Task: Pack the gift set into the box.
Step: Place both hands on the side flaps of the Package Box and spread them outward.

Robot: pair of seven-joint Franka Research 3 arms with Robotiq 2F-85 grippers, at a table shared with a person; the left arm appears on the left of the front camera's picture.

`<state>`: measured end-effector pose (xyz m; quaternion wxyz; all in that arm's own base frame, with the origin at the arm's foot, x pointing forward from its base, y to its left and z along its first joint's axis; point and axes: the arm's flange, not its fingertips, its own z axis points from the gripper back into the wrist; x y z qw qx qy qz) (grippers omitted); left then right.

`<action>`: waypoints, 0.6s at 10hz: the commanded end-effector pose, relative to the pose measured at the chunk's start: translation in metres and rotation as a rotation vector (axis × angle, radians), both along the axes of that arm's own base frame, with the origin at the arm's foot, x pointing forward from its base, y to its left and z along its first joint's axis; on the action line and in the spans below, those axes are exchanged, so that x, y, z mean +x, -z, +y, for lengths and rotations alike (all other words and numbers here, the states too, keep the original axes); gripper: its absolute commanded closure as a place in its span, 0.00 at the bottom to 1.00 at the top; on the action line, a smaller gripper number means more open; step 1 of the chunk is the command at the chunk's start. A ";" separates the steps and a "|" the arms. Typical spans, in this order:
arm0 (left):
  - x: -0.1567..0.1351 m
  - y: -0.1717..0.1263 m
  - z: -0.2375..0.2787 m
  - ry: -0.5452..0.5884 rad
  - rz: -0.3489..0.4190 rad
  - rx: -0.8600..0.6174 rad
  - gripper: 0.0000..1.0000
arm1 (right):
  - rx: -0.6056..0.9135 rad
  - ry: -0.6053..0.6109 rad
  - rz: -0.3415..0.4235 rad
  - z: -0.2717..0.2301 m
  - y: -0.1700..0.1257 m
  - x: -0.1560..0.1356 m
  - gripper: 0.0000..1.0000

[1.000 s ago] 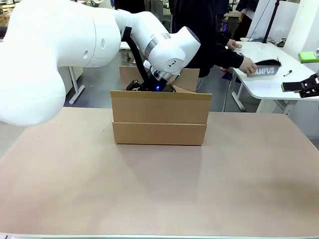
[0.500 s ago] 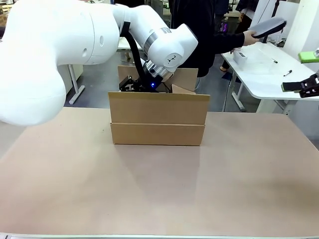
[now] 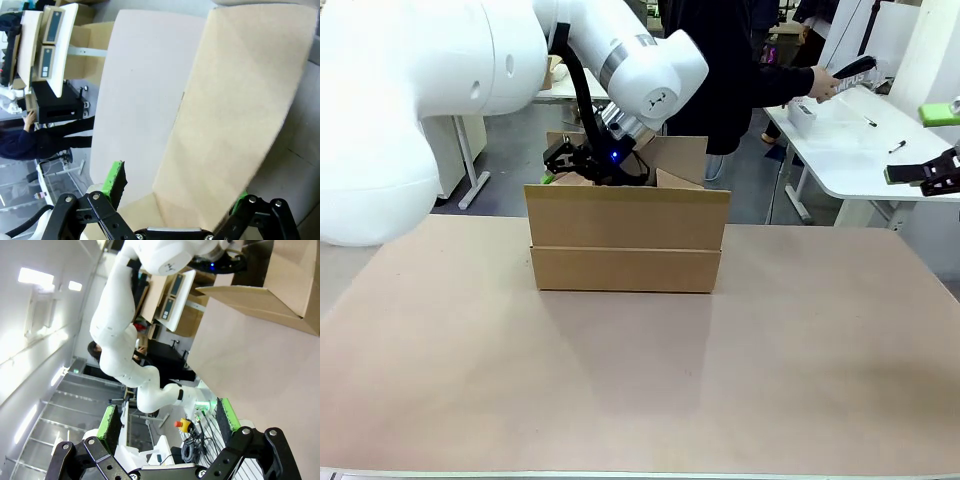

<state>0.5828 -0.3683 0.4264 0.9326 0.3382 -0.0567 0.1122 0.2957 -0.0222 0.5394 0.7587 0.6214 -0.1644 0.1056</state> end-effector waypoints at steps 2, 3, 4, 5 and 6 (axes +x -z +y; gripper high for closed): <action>-0.013 -0.021 0.017 0.047 -0.037 -0.040 0.00 | 0.021 -0.001 -0.029 0.001 -0.002 0.004 0.00; -0.012 -0.026 0.023 0.051 -0.034 -0.067 0.00 | 0.021 -0.001 -0.029 0.001 -0.002 0.004 0.00; -0.012 -0.032 0.031 0.052 -0.036 -0.094 0.00 | 0.021 -0.001 -0.029 0.001 -0.002 0.004 0.00; -0.013 -0.040 0.042 0.048 -0.052 -0.115 0.00 | 0.021 -0.001 -0.029 0.001 -0.002 0.004 0.00; -0.013 -0.049 0.054 0.049 -0.064 -0.139 0.00 | 0.021 -0.001 -0.029 0.001 -0.002 0.004 0.00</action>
